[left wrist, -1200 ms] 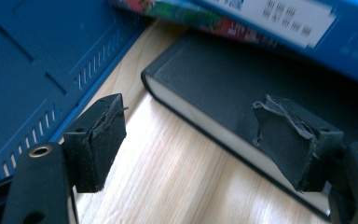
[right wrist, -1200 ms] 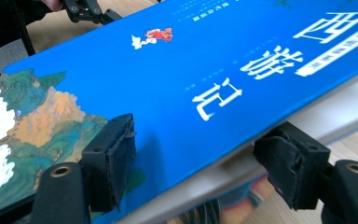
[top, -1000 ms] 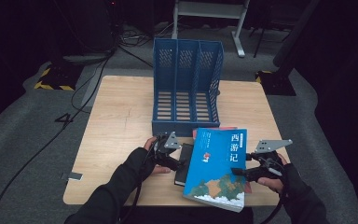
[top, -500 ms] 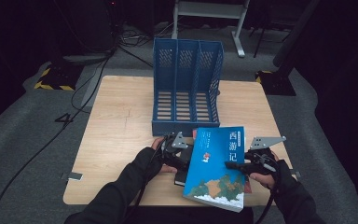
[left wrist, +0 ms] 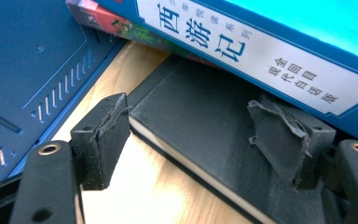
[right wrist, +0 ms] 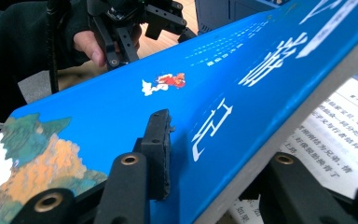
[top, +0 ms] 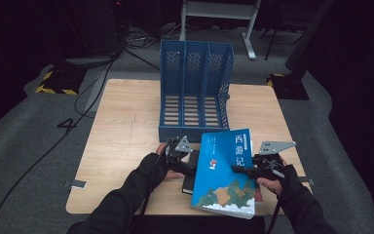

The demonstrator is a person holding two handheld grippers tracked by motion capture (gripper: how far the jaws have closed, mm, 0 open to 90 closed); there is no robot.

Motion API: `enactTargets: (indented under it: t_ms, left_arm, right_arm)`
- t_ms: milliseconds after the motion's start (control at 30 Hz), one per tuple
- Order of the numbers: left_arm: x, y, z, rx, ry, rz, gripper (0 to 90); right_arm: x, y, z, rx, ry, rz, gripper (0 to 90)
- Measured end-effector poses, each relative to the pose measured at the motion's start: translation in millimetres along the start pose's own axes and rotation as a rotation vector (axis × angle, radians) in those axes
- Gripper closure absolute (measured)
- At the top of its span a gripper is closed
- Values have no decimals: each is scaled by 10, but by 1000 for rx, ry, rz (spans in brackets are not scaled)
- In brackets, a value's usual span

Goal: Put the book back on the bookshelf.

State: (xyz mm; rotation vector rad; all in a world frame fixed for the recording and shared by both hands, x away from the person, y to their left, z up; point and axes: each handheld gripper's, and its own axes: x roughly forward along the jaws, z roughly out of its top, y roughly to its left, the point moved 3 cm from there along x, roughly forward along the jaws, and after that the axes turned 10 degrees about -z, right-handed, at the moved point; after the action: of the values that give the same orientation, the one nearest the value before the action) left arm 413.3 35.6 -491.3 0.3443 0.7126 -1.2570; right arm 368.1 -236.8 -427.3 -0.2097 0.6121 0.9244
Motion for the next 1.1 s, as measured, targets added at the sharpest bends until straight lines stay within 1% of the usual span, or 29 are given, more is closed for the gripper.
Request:
enactTargets:
  t_ms: [67,167,233,367,433,467,500,600,667,733,800,900,967,1033,1100]
  left_arm:
    - [-35,28,-18,2,4,4,283]
    - [-55,39,-31,2,7,8,283]
    - [-67,42,-36,9,11,8,284]
    - [-91,25,-30,38,29,24,292]
    - [-90,8,-28,44,30,10,327]
    - [-93,-8,-22,57,38,12,352]
    - [-87,-15,-17,64,38,13,355]
    - [-45,-36,-11,45,25,-24,351]
    - [-37,-32,-9,41,15,-20,344]
    - [-31,-16,-17,18,0,-15,319]
    - [-32,-7,-19,1,-22,-8,356]
    - [-29,2,-15,-9,-45,-7,395]
    - [-13,8,-8,-4,-46,-8,448]
    - [0,16,-1,-4,-51,-2,464]
    - [-11,45,1,-15,-58,-6,492]
  right_arm:
    - [37,0,13,4,-8,9,659]
    - [46,-7,8,6,-12,16,659]
    - [46,-12,-2,10,-18,22,659]
    - [50,-25,-23,17,-28,30,658]
    - [51,-30,-28,19,-32,34,658]
    - [51,-31,-29,19,-33,34,658]
    - [52,-32,-31,19,-36,35,658]
    - [51,-35,-38,21,-43,39,658]
    - [47,-39,-41,18,-49,41,658]
    - [45,-38,-47,17,-56,43,658]
    - [45,-38,-45,17,-59,46,659]
    - [29,-28,-34,23,-69,47,661]
    - [22,-12,-15,12,-70,40,664]
    - [20,10,12,6,-75,43,668]
    - [20,34,49,4,-78,49,675]
